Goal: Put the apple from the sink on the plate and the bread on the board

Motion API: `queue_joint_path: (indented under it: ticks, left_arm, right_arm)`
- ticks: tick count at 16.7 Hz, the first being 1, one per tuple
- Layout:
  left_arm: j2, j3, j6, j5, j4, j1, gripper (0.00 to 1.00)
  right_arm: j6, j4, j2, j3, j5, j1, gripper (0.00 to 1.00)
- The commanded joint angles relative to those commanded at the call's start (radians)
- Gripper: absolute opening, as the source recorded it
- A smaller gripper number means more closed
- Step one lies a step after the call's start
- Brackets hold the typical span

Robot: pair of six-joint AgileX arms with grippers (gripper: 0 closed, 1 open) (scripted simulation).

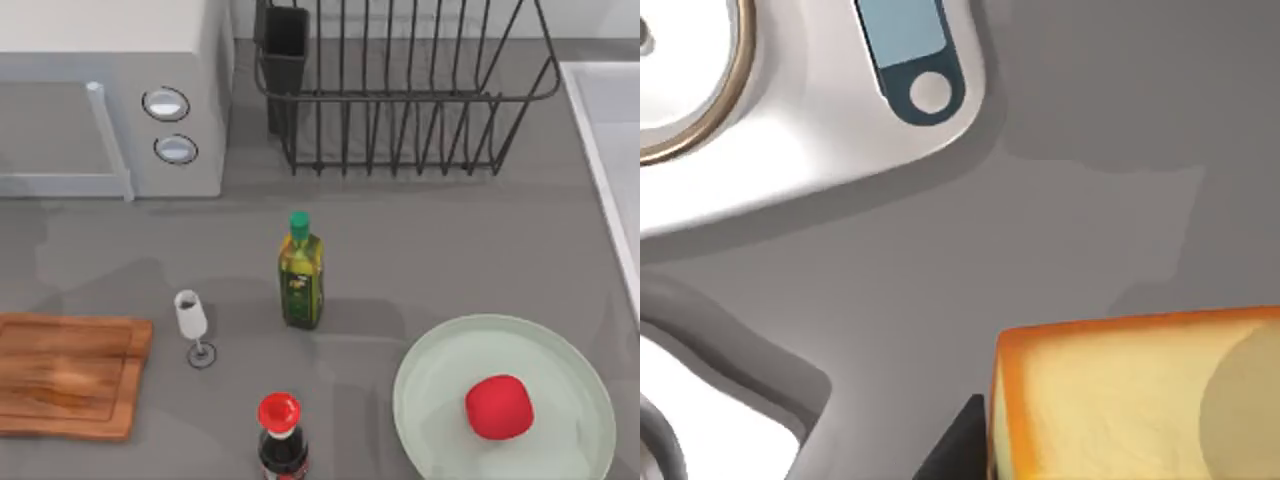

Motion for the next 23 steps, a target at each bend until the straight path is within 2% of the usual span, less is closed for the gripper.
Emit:
queue_joint_path:
  ticks: [3,8,12,18,23]
  left_arm:
    - [-0.055,-0.037,-0.334,-0.034,0.069,-0.046,0.00]
    - [-0.154,-0.135,-1.023,-0.083,0.188,-0.127,0.00]
    - [-0.240,-0.242,-1.498,-0.109,0.283,-0.189,0.00]
    - [-0.364,-0.441,-2.128,-0.123,0.387,-0.264,0.00]
    - [-0.469,-0.612,-2.496,-0.106,0.445,-0.307,0.00]
  right_arm:
    - [0.000,0.000,0.000,0.000,0.000,0.000,1.00]
    - [0.000,0.000,0.000,0.000,0.000,0.000,1.00]
    - [0.000,0.000,0.000,0.000,0.000,0.000,1.00]
    - [0.000,0.000,0.000,0.000,0.000,0.000,1.00]
    - [0.000,0.000,0.000,0.000,0.000,0.000,1.00]
